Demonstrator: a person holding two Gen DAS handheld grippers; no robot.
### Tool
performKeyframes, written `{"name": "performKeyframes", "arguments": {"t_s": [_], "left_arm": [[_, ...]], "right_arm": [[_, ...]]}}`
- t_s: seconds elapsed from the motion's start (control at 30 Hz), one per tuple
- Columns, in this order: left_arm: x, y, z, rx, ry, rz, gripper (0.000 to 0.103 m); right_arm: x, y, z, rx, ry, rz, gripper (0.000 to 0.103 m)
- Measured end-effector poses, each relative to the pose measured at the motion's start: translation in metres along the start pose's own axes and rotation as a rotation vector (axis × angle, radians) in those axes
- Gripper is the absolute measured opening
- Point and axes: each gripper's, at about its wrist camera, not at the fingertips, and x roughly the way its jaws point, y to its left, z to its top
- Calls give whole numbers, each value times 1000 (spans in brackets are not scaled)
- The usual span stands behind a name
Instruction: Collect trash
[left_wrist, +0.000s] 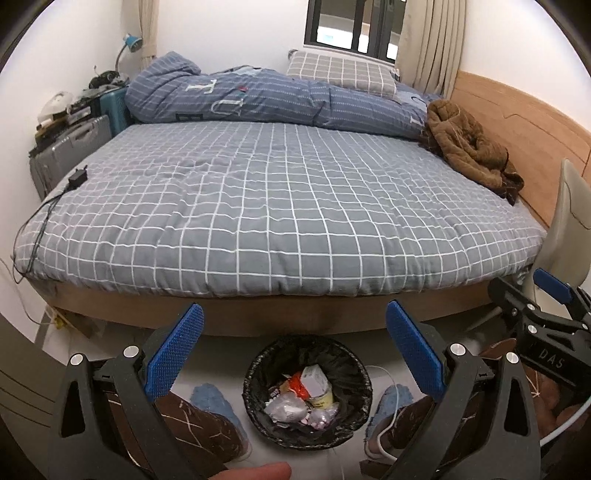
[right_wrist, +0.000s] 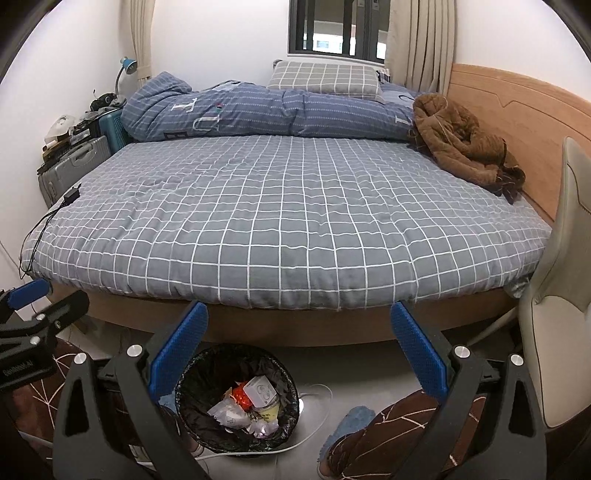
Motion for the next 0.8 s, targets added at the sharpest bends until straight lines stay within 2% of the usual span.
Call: {"name": "performKeyframes", "arguments": {"t_s": [0.8], "left_arm": [[6,6,-2,-19,13,0,97]], "right_arm": [[3,6,-1,-8,1,2,95]]}}
